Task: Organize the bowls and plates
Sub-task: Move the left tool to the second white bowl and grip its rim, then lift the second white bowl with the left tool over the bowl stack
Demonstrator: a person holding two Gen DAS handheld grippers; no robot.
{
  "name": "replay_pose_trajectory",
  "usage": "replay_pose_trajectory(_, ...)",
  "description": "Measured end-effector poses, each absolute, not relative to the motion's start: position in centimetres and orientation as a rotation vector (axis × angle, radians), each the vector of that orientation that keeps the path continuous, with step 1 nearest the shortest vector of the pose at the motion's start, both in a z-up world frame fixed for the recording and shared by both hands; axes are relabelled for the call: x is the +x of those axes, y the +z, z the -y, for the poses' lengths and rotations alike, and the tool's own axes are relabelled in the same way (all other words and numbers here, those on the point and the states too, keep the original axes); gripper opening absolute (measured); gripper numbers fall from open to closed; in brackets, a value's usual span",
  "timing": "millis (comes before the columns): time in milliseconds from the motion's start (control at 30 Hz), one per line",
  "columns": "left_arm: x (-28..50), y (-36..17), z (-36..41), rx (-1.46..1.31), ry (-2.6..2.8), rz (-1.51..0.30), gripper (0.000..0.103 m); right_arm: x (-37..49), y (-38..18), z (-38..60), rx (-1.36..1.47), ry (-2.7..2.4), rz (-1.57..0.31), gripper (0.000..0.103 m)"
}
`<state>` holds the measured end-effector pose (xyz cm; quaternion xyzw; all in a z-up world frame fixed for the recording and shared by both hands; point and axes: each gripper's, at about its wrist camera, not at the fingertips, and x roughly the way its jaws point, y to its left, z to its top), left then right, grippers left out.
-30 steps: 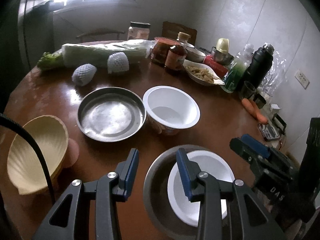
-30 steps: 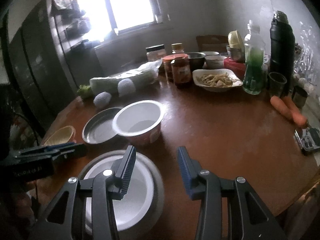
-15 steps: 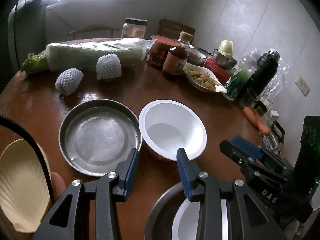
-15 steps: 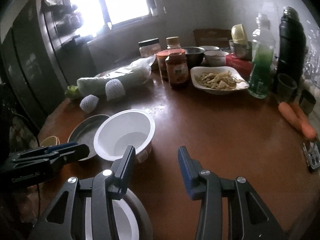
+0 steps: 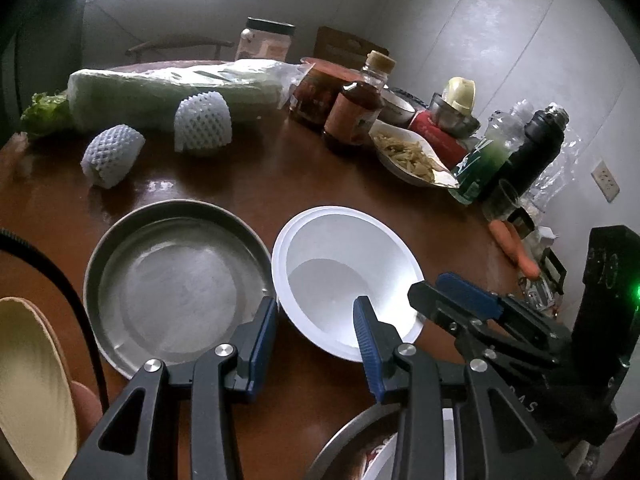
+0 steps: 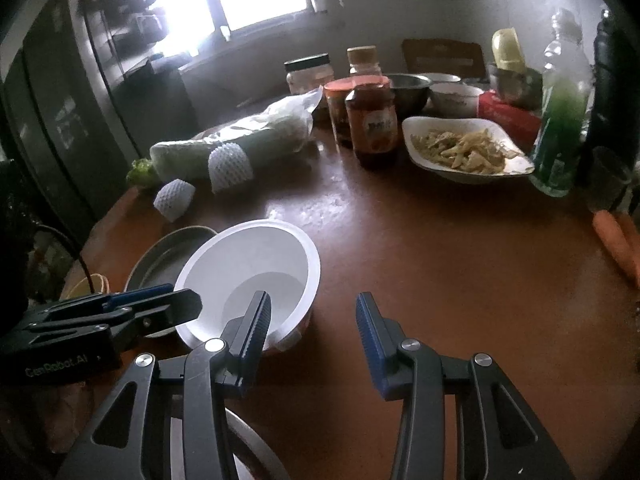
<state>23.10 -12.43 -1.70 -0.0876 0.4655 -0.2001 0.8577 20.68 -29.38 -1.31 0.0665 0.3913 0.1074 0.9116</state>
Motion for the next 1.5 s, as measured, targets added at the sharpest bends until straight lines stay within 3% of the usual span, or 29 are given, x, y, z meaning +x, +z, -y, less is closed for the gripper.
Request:
replay_pose_trajectory(367, 24.3, -2.2, 12.4, -0.211, -0.428, -0.992, 0.039, 21.9, -2.2, 28.5, 0.113, 0.279, -0.823, 0.045)
replay_pose_trajectory(767, 24.7, -3.0, 12.7, -0.216, -0.452, -1.011, 0.039, 22.3, -2.1, 27.8, 0.048, 0.294, -0.81, 0.025)
replay_pose_trajectory(1500, 21.3, 0.6, 12.9, -0.171, -0.45, -0.916, 0.039, 19.0, 1.3, 27.7, 0.026, 0.291, -0.726, 0.025)
